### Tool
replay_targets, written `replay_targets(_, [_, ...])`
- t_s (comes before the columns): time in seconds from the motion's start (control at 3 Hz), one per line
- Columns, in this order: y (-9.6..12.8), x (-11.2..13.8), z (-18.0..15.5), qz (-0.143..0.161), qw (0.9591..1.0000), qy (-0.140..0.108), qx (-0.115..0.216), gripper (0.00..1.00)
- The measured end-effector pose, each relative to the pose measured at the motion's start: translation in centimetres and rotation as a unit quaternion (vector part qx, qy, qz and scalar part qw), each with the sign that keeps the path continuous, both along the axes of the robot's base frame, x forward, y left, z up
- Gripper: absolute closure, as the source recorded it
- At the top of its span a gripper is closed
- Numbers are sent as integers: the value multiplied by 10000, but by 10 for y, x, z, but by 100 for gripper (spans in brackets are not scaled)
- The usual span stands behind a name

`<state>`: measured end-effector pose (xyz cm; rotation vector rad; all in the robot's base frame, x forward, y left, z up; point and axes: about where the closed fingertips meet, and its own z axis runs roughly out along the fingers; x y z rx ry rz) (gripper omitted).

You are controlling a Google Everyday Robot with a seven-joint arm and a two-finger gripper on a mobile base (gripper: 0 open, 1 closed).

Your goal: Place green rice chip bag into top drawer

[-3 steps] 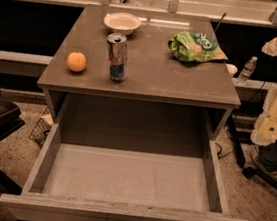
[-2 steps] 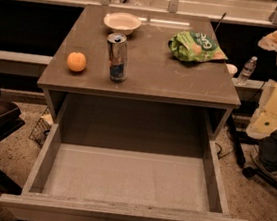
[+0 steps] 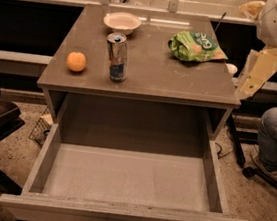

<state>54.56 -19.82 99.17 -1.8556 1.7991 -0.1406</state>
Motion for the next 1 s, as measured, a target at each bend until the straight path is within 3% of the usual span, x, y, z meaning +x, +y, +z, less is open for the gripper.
replay_targets(0.33, [1, 41, 4, 584, 9979, -244, -147, 0])
replay_targets(0.67, [1, 48, 17, 603, 9972, -420, -110, 0])
replay_targets(1.0, [3, 54, 9, 641, 9970, -425, -58, 0])
